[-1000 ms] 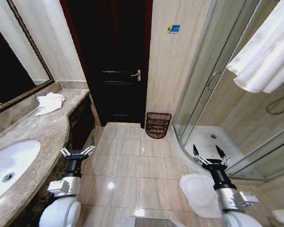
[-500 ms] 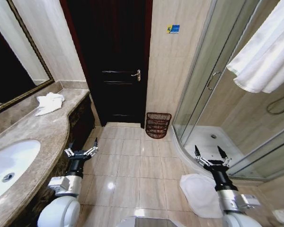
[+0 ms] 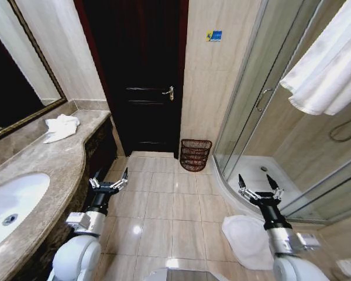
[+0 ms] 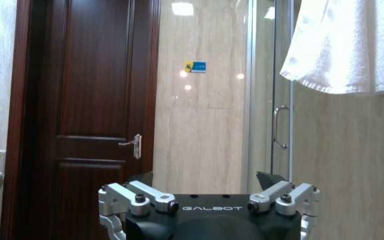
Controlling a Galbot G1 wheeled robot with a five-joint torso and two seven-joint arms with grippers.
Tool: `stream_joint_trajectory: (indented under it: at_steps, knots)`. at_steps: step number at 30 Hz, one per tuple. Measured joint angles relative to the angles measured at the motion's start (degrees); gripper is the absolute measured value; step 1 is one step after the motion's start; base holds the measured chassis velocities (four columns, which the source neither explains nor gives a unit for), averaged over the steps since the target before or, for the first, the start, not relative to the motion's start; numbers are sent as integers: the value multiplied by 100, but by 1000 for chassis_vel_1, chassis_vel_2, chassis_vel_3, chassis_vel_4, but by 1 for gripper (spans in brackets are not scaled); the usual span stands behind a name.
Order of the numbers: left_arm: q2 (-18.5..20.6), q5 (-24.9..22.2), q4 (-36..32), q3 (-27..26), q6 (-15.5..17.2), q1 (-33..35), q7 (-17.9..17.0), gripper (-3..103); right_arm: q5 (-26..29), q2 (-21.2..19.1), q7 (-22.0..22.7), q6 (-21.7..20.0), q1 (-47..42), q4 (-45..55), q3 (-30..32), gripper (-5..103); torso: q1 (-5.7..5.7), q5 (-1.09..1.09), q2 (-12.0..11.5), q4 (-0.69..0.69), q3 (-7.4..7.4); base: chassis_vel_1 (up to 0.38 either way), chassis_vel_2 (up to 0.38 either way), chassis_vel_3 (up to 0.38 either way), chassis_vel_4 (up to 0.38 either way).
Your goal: Discard the used towel into the hamper.
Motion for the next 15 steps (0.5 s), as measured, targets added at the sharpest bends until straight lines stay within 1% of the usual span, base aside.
stream_joint_trajectory:
  at_steps: [4,8,15]
  knots:
    - [-7,52,24,-6,-11,10,-9,100,-51,0,0,-22,21,-29,-8,100,0,0,0,0,0,0,0,0,0]
    - [-8,82,61,-38,-99,71,4,100,-104,1,-66,-44,-50,-45,9,100,0,0,0,0,0,0,0,0,0]
    - [-51,92,95,-41,-131,64,-12,100,-149,-1,-84,38,-64,-145,18,100,-1,0,0,0,0,0,0,0,0]
